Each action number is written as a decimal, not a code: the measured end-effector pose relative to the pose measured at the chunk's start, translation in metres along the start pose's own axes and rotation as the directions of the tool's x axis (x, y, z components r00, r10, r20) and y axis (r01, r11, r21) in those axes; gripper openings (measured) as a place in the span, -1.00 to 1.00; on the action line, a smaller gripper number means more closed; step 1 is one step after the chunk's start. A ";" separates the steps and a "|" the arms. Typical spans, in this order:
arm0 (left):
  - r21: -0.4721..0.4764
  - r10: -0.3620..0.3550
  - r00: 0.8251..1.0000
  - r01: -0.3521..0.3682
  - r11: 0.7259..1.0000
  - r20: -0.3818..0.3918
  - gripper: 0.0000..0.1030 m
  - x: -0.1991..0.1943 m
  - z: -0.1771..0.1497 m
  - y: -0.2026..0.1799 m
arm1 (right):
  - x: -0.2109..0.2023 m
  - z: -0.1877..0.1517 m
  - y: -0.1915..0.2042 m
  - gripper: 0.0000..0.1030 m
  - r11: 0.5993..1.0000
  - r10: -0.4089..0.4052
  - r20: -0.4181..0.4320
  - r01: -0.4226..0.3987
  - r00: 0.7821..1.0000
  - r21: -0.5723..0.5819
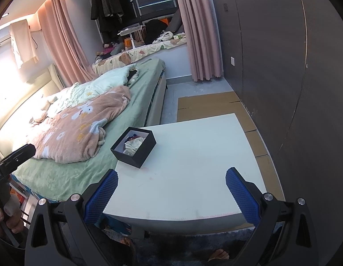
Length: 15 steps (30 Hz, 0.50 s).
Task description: Organize jewelry
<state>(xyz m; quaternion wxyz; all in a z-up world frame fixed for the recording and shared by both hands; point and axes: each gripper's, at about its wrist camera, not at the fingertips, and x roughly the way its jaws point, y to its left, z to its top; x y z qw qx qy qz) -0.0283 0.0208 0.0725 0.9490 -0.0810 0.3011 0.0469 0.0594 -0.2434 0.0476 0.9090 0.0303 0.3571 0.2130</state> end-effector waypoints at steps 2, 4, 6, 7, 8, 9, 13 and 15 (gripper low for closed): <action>0.000 -0.003 1.000 0.003 1.000 0.000 0.90 0.000 0.000 0.001 | 0.002 -0.001 0.001 0.85 1.000 -0.002 -0.005 0.002 1.000 -0.002; -0.002 -0.004 1.000 0.004 1.000 -0.003 0.90 0.002 0.001 0.002 | 0.003 -0.003 0.001 0.85 1.000 -0.003 -0.010 0.003 1.000 -0.002; -0.003 -0.007 1.000 0.007 1.000 -0.007 0.90 0.004 0.001 0.001 | 0.005 -0.005 0.002 0.85 1.000 -0.006 -0.013 0.006 1.000 0.001; -0.001 -0.008 1.000 0.008 1.000 -0.008 0.90 0.005 0.001 0.001 | 0.006 -0.006 0.002 0.85 1.000 -0.008 -0.015 0.008 1.000 0.004; 0.001 -0.007 1.000 0.007 1.000 -0.009 0.90 0.008 0.001 0.000 | 0.008 -0.006 0.001 0.85 1.000 -0.009 -0.016 0.009 1.000 0.007; 0.002 -0.006 1.000 0.006 1.000 -0.011 0.90 0.009 0.001 0.000 | 0.010 -0.006 0.001 0.85 1.000 -0.010 -0.018 0.010 1.000 0.011; -0.003 -0.012 1.000 0.012 1.000 -0.016 0.90 0.015 0.001 -0.001 | 0.013 -0.007 -0.001 0.85 1.000 -0.017 -0.024 0.017 1.000 0.018; -0.004 -0.012 1.000 0.012 1.000 -0.020 0.90 0.019 0.001 -0.001 | 0.015 -0.008 -0.002 0.85 1.000 -0.019 -0.027 0.020 0.999 0.021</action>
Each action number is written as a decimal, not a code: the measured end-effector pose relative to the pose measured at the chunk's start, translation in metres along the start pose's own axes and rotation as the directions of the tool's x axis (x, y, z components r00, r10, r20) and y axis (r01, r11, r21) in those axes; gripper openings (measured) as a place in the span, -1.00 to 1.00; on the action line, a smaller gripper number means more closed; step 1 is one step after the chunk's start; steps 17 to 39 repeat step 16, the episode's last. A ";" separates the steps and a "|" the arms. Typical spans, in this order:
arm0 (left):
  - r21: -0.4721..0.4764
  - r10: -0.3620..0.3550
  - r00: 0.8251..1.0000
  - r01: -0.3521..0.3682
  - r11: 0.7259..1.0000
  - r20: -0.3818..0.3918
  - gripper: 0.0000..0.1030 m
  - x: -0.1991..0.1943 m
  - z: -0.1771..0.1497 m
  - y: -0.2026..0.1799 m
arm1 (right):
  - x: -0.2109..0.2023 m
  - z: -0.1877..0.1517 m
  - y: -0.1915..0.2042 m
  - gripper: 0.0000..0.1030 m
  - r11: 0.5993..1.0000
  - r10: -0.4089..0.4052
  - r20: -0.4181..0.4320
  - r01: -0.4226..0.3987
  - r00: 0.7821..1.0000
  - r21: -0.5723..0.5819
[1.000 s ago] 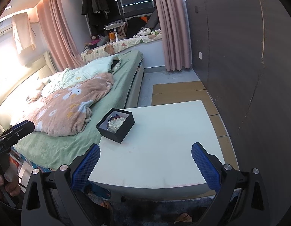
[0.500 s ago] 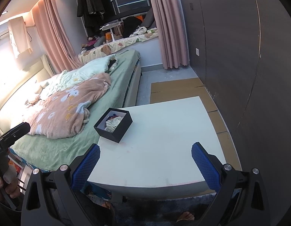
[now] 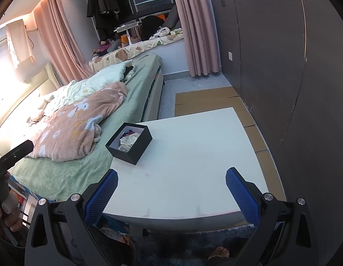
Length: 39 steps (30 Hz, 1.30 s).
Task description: Organize jewelry
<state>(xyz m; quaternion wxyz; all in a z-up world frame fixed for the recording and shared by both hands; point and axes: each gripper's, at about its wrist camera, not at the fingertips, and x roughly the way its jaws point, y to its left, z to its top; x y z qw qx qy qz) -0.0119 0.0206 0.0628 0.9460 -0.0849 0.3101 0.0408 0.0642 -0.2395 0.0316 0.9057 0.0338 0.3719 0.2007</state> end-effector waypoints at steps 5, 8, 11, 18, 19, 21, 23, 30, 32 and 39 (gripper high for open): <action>-0.015 0.002 1.000 -0.002 1.000 -0.002 0.90 0.009 0.001 0.003 | 0.008 0.002 -0.001 0.85 1.000 0.000 -0.005 0.000 1.000 0.002; -0.001 0.009 1.000 -0.009 1.000 -0.010 0.90 0.016 0.002 0.003 | 0.014 0.002 -0.001 0.85 1.000 -0.001 -0.011 0.001 1.000 0.002; 0.007 -0.008 1.000 0.009 1.000 -0.023 0.90 0.025 0.002 0.003 | 0.022 0.002 0.000 0.85 1.000 -0.001 -0.019 0.001 1.000 0.003; -0.024 -0.002 0.999 0.001 1.000 -0.054 0.90 0.045 -0.002 0.017 | 0.049 0.003 0.008 0.85 1.000 0.019 -0.051 -0.019 0.999 0.004; -0.024 -0.002 0.999 0.001 1.000 -0.054 0.90 0.045 -0.002 0.017 | 0.049 0.003 0.008 0.85 1.000 0.019 -0.051 -0.019 0.999 0.004; -0.024 -0.002 0.999 0.001 1.000 -0.054 0.90 0.045 -0.002 0.017 | 0.049 0.003 0.008 0.85 1.000 0.019 -0.051 -0.019 0.999 0.004; -0.024 -0.002 0.999 0.001 1.000 -0.054 0.90 0.045 -0.002 0.017 | 0.049 0.003 0.008 0.85 1.000 0.019 -0.051 -0.019 0.999 0.004; -0.024 -0.002 0.999 0.001 1.000 -0.054 0.90 0.045 -0.002 0.017 | 0.049 0.003 0.008 0.85 1.000 0.019 -0.051 -0.019 0.999 0.004; -0.024 -0.002 0.999 0.001 1.000 -0.054 0.90 0.045 -0.002 0.017 | 0.049 0.003 0.008 0.85 1.000 0.019 -0.051 -0.019 0.999 0.004; -0.024 -0.002 0.999 0.001 1.000 -0.054 0.90 0.045 -0.002 0.017 | 0.049 0.003 0.008 0.85 1.000 0.019 -0.051 -0.019 0.999 0.004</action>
